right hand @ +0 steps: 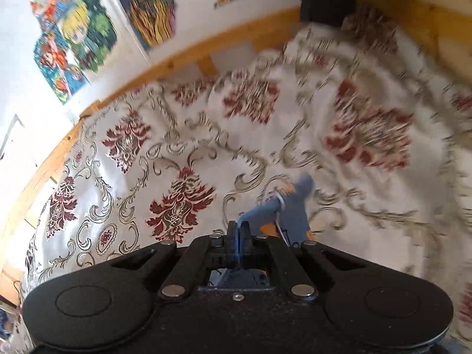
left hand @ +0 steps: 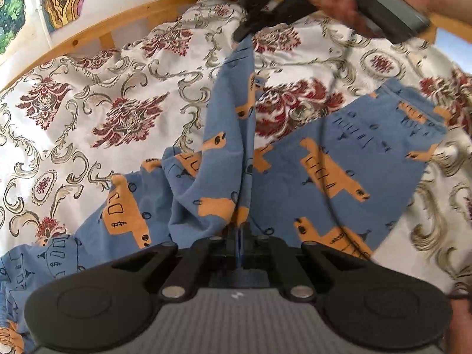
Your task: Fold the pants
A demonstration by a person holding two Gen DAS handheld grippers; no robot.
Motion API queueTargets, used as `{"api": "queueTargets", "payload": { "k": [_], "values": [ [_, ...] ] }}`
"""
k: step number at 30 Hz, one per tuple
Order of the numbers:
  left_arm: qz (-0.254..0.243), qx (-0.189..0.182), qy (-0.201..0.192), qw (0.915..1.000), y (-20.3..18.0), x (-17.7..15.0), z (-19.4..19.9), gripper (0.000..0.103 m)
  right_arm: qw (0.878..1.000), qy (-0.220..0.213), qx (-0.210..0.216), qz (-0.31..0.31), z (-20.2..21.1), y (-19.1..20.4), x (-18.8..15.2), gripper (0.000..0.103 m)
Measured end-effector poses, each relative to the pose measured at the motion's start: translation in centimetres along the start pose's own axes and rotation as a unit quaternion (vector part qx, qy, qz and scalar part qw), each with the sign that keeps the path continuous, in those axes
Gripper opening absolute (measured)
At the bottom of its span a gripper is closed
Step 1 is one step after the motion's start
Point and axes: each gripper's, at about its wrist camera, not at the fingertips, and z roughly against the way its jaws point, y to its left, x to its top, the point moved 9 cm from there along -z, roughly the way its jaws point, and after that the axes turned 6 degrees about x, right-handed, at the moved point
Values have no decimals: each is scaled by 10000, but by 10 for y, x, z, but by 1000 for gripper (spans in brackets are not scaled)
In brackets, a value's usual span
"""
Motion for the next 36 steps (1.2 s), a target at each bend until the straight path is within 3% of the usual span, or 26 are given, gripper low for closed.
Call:
{"api": "queueTargets", "payload": {
  "k": [6,10,13,16,18,21,26,28,31,36],
  "values": [
    [-161,-429,-38,9989,-9,-3,27,0,9982,-246,-482,-275,68,-18,-59,0],
    [-489,-643,142,9966,-24,-17,29,0,9940,-8,-752,-793,77,-41,-106,0],
    [-679,-643,268,9953,-31,-27,22,0,9901,89,-693,-1216,74,-56,-125,1],
    [-690,-636,309,9951,-33,-31,19,0,9848,-17,-503,-1662,70,-66,-128,19],
    [-679,-610,316,9953,-32,-31,18,0,9800,-110,-383,-1948,69,-72,-127,21],
    [-625,-603,354,9956,-30,-33,16,0,9673,-245,-335,-2500,65,-83,-128,23],
    [-598,-599,384,9957,-29,-33,16,0,9232,-637,-283,-3780,70,-112,-141,24],
    [-587,-589,377,9958,-29,-32,15,0,9112,-726,-321,-4043,71,-118,-146,27],
    [-567,-583,383,9960,-29,-33,14,0,8997,-910,-421,-4249,73,-128,-146,28],
    [-568,-553,383,9961,-29,-34,14,0,8942,-1099,-480,-4313,72,-138,-135,30]
  ]
}}
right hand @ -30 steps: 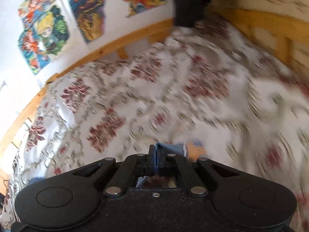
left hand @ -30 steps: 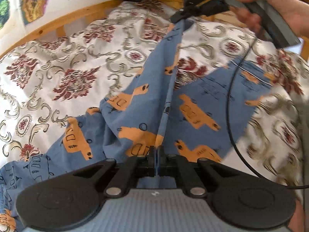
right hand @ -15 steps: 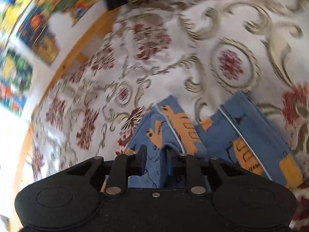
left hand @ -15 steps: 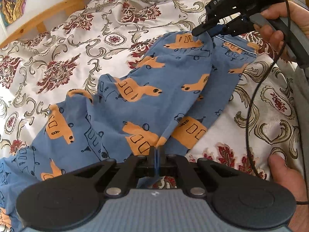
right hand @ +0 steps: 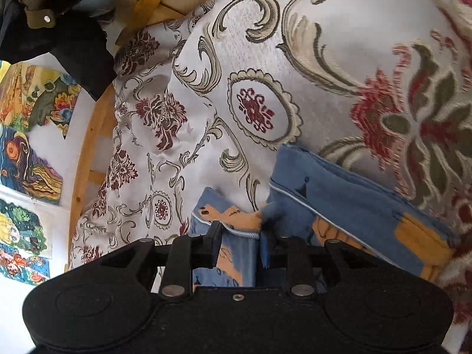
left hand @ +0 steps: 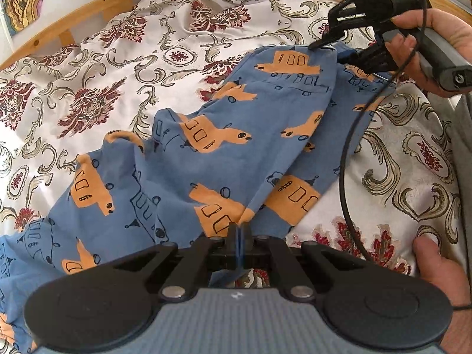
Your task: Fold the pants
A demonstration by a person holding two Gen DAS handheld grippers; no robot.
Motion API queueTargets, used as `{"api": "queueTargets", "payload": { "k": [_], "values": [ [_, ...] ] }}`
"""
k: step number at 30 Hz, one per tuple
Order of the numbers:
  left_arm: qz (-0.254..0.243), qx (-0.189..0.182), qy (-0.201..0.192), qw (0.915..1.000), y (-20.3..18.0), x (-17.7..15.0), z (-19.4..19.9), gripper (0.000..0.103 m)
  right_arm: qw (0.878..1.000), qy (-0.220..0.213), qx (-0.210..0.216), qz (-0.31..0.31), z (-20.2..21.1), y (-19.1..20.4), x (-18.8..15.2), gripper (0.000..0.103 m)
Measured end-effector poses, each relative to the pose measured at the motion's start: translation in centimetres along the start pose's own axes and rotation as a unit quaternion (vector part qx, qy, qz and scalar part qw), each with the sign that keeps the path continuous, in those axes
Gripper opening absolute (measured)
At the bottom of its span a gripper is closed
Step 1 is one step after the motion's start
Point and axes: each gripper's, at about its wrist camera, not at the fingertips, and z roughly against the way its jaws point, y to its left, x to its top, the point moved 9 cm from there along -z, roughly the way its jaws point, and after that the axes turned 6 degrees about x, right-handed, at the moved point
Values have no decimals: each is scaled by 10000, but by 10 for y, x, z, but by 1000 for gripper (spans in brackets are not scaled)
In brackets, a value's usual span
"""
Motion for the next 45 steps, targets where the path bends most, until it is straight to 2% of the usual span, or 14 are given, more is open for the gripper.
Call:
{"api": "queueTargets", "payload": {
  "k": [2,7,10,13,15,18,20,25,28,31,32,35,41,45],
  "values": [
    [7,3,2,10000,1,0,0,0,10000,-60,-6,31,-2,3,3,12],
    [29,21,-18,10000,2,0,0,0,9924,-393,-128,1163,11,31,4,7],
    [56,-8,-51,10000,0,0,1,0,9662,-861,-303,2412,38,59,-3,7],
    [44,-92,-154,9998,-3,3,6,0,9390,-1311,-750,3089,66,60,-16,7],
    [-17,-113,-203,9997,-7,4,7,0,9300,-1471,-1146,3168,76,45,-23,7],
    [-85,-141,-181,9997,-10,2,5,0,9362,-1384,-1574,2820,76,15,-28,7],
    [-109,-136,-125,9998,-10,-1,2,0,9391,-1376,-1711,2642,78,6,-27,7],
    [-99,-159,-88,9998,-9,-4,2,0,9338,-1288,-1899,2745,71,2,-27,7],
    [-70,-168,-81,9998,-9,-4,2,0,9174,-1501,-1884,3167,71,21,-25,7],
    [-13,-206,-107,9997,-9,-2,3,0,8830,-1885,-2123,3737,85,37,-32,7],
    [-16,-225,-122,9997,-10,-1,3,0,8818,-1869,-2224,3715,87,34,-35,7],
    [-107,-249,-146,9995,-16,1,3,0,8929,-1688,-2495,3347,87,13,-41,7],
    [-127,-246,-75,9996,-14,-3,2,0,8941,-1634,-2736,3146,91,3,-45,7],
    [-144,-240,-32,9996,-15,-4,-2,0,9060,-1515,-2724,2865,86,-9,-41,8]
  ]
}}
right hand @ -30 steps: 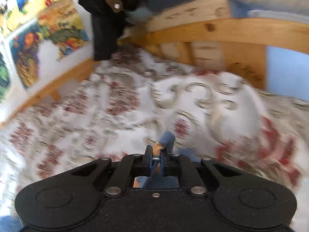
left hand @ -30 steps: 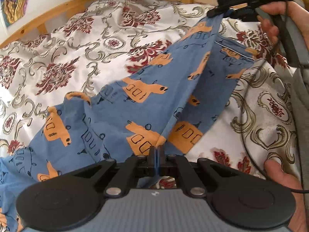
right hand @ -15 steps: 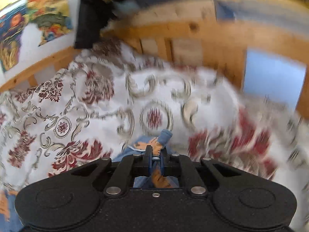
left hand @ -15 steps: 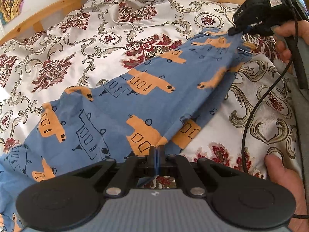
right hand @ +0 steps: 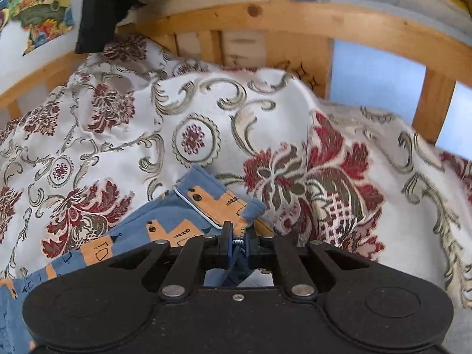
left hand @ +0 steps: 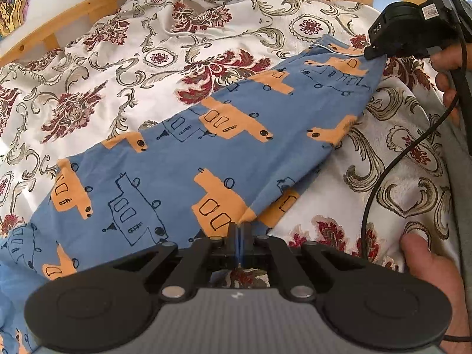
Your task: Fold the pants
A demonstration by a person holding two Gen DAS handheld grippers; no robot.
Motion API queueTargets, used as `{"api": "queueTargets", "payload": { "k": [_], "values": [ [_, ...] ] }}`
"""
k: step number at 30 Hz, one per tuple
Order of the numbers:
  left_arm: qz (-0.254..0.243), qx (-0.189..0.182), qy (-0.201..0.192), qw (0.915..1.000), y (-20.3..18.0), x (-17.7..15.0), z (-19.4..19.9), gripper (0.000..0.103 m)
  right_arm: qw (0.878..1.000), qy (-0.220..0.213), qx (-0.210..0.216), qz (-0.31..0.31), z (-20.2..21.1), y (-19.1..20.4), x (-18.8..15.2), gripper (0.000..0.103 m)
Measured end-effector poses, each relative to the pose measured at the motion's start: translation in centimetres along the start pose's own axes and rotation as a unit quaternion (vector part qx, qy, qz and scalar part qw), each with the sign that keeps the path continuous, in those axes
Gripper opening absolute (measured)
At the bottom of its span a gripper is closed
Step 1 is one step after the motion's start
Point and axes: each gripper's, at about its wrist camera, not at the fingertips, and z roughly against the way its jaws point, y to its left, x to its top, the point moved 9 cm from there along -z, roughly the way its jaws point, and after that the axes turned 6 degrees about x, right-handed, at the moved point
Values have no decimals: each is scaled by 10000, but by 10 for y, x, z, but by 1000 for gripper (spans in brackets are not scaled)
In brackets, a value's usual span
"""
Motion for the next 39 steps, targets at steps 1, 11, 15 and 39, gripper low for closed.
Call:
{"api": "queueTargets", "payload": {
  "k": [1,11,15,39],
  "values": [
    [6,8,0,10000,0,0,-1,0,10000,13,37,-25,-2,0,0,8],
    [71,36,2,10000,0,0,-1,1,9995,18,142,267,-9,10,4,10],
    [122,-102,84,9998,0,-2,-4,1,9997,204,36,88,-9,1,0,22],
    [1088,700,-128,9915,91,-25,52,68,9151,1013,2656,2859,31,157,-68,102]
  ]
}}
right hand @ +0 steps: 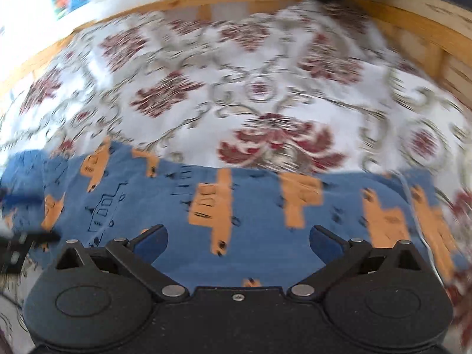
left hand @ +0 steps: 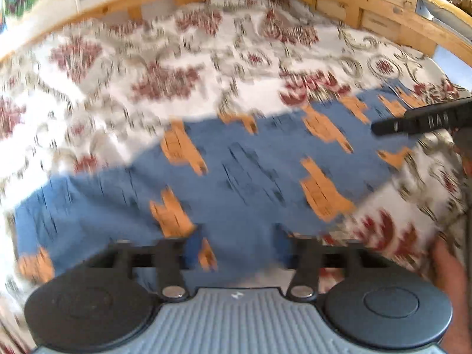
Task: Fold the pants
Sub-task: 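Open both grippers and release the folded pants, then lower the left gripper onto the pants and close it on the fabric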
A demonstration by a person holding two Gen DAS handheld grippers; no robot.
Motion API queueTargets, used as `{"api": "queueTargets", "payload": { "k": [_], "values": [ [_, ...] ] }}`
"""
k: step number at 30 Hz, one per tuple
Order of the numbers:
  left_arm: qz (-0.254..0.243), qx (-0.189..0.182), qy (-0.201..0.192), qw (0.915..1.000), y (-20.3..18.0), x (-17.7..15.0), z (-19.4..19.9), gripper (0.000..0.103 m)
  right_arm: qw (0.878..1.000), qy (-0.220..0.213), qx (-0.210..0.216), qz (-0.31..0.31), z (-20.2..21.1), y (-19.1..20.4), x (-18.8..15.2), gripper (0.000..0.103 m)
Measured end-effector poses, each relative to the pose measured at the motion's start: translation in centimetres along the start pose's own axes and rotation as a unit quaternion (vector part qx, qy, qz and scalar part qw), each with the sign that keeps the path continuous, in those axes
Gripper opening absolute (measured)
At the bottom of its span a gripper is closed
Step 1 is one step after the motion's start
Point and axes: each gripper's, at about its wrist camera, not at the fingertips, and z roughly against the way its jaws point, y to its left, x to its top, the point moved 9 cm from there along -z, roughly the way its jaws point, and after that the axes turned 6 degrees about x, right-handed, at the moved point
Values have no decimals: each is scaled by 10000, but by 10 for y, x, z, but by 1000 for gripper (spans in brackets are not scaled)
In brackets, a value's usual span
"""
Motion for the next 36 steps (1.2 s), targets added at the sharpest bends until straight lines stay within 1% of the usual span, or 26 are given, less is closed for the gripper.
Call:
{"api": "queueTargets", "payload": {
  "k": [3,5,7,9,10,12,14,16,18,19,20,21,22,23,25,26,27,28,29,30,31,33,35,36],
  "values": [
    [-283,263,-297,9988,3,22,-17,68,9993,3,-22,370,-16,3,3,102],
    [-261,406,-361,9982,4,31,-33,68,9982,159,1,585,-27,5,-2,102],
    [-98,361,-114,9992,7,28,-52,68,9962,416,-59,756,-38,2,-12,102],
    [102,396,372,9985,16,9,-65,67,9928,689,-239,947,-45,-2,-24,102],
    [181,392,523,9977,21,-1,-66,67,9925,717,-245,962,-46,-3,-26,102],
    [182,355,563,9976,26,-14,-58,67,9943,640,-149,841,-43,-4,-20,102],
    [71,487,486,9976,25,-15,-47,68,9955,453,-66,832,-38,-1,-8,102],
    [80,436,262,9987,22,-7,-39,68,9956,312,198,857,-36,4,7,102],
    [223,499,-141,9984,25,14,-35,66,9938,226,500,964,-40,9,26,102],
    [248,578,-312,9975,28,25,-36,64,9925,206,632,1031,-43,10,36,102],
    [241,717,-460,9961,33,37,-40,59,9909,201,780,1075,-48,11,48,101],
    [212,911,-536,9942,38,47,-47,58,9895,219,950,1071,-54,12,58,101],
    [184,1040,-537,9930,43,53,-55,58,9876,243,1142,1049,-58,16,68,100],
    [171,1117,-447,9926,48,55,-67,57,9845,276,1402,1016,-65,20,80,99],
    [227,1139,-128,9932,54,51,-91,51,9772,379,1848,971,-77,30,99,97],
    [269,1105,13,9935,56,46,-100,45,9737,432,2024,953,-81,36,108,96],
    [314,1036,38,9941,57,42,-104,40,9695,492,2216,923,-87,43,116,94],
    [288,1043,-15,9941,56,42,-104,33,9652,556,2404,871,-91,50,123,93],
    [138,1105,-59,9938,54,41,-102,13,9598,661,2613,787,-96,57,128,90],
    [-9,1205,-107,9927,51,41,-100,9,9520,842,2867,658,-101,66,131,89],
    [-117,1270,-141,9917,48,40,-99,8,9454,998,3052,551,-105,73,132,87],
    [-344,1344,-156,9902,43,36,-100,6,9318,1321,3358,381,-114,90,133,81],
    [-524,1407,-198,9885,39,32,-100,6,9190,1669,3562,268,-125,106,129,78],
    [-572,1431,-217,9878,38,31,-99,6,9151,1778,3610,255,-127,113,126,76]
  ]
}}
